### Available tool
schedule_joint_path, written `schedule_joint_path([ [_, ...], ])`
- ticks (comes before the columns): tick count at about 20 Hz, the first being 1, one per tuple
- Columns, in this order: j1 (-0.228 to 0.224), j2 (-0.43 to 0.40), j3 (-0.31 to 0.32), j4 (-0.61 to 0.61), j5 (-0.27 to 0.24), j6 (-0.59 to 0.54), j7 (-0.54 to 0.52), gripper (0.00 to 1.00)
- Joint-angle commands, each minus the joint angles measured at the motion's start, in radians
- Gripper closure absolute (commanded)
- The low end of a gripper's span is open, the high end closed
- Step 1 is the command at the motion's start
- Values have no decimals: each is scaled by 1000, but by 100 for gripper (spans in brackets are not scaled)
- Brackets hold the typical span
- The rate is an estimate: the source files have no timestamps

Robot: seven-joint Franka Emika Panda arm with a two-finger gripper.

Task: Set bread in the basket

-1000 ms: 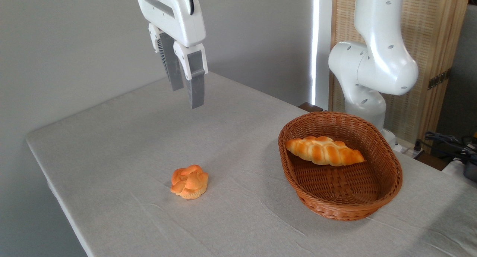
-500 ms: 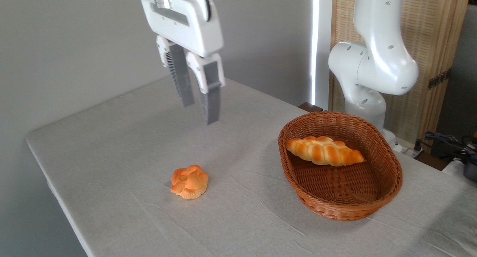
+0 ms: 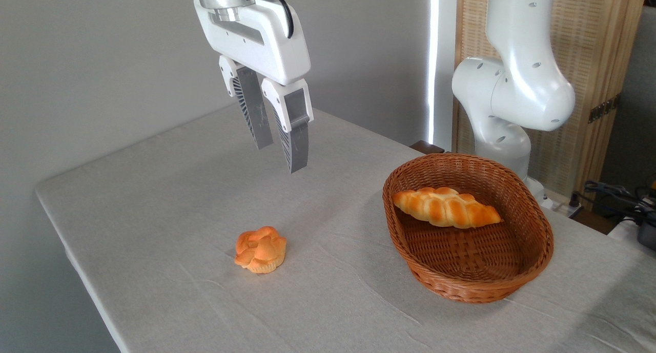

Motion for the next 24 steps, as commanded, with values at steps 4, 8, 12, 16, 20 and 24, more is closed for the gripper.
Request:
schedule_joint_path([
  [4, -4, 6, -28, -2, -4, -2, -8, 0],
  [8, -4, 9, -41, -14, -4, 31, -25, 0],
  [12, 2, -23, -40, -76, -50, 100, -61, 0],
  [16, 2, -26, -54, -90, -55, 107, -106, 0],
  [20, 2, -26, -54, -93, -52, 100, -104, 0],
  [24, 2, -26, -52, -90, -42, 98, -97, 0],
])
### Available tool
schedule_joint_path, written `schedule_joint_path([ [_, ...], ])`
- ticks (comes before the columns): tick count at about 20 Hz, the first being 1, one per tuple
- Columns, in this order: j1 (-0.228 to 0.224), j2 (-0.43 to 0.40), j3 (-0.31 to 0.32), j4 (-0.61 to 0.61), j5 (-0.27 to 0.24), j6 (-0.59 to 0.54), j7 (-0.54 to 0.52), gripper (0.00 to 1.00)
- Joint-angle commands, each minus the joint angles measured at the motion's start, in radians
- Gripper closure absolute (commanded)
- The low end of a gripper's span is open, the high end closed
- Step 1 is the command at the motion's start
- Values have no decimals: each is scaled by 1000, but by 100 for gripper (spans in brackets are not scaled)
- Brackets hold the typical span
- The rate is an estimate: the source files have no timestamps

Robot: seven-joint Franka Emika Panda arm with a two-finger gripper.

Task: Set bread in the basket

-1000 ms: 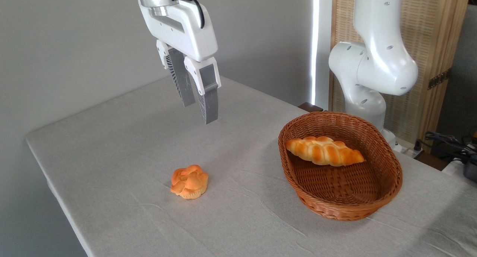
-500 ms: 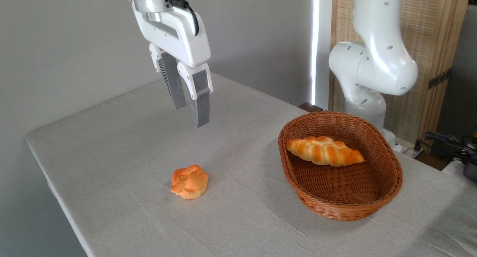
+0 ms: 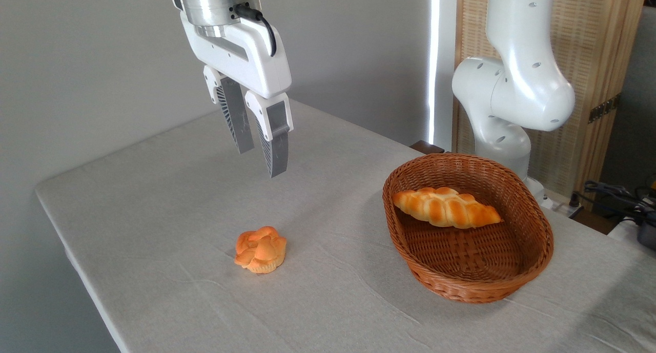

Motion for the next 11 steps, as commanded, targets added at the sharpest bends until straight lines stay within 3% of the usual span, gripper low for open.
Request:
schedule_joint_path([
  [1, 6, -22, -2, -22, 1, 10, -3, 0],
  [11, 8, -22, 2, -15, 12, 1, 0, 0],
])
